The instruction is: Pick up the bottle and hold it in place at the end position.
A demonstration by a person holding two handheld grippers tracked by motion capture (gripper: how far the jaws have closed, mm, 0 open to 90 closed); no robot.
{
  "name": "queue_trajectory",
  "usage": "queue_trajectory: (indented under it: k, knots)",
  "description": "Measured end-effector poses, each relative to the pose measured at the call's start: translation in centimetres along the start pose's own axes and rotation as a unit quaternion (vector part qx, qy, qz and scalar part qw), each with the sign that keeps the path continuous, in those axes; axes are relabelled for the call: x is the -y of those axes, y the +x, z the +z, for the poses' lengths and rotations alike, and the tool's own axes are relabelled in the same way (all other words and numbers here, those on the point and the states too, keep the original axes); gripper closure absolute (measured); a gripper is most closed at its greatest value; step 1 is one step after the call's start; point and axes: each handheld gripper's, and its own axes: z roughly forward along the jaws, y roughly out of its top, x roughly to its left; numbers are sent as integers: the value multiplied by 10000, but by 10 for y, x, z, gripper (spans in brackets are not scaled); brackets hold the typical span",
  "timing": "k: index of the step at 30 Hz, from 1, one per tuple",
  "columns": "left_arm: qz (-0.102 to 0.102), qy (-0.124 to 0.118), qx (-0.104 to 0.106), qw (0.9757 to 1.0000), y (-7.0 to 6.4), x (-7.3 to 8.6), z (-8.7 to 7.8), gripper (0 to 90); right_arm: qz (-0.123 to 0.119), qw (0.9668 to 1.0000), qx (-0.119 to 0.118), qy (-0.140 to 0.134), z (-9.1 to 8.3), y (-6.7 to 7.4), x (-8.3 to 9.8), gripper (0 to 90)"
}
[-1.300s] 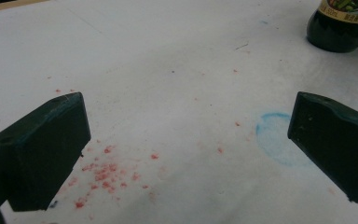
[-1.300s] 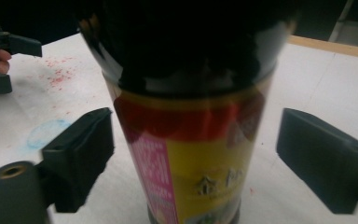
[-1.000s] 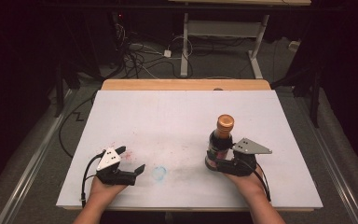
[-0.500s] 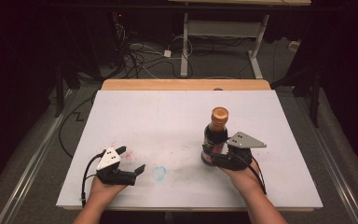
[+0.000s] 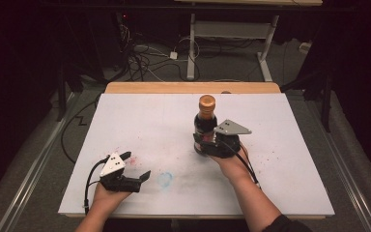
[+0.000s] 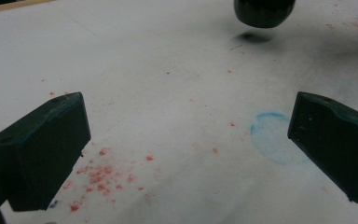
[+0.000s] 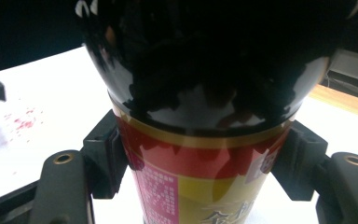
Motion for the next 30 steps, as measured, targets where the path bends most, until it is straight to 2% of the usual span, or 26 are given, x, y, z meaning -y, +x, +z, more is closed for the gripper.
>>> queue_trajectory:
  k: [9,16,23,30]
  knots:
    - [-37,-37,35,10000,0,-1,-1,0,-5,10000,54,53,36,-4,-13,319]
    - [-26,-32,51,10000,1,-1,-1,0,60,9999,36,112,57,-8,-13,318]
    - [-28,-4,63,10000,1,-1,-1,0,147,9997,38,189,69,-10,-8,317]
    - [-8,6,64,10000,1,-1,-1,0,216,9997,41,140,71,-10,-6,315]
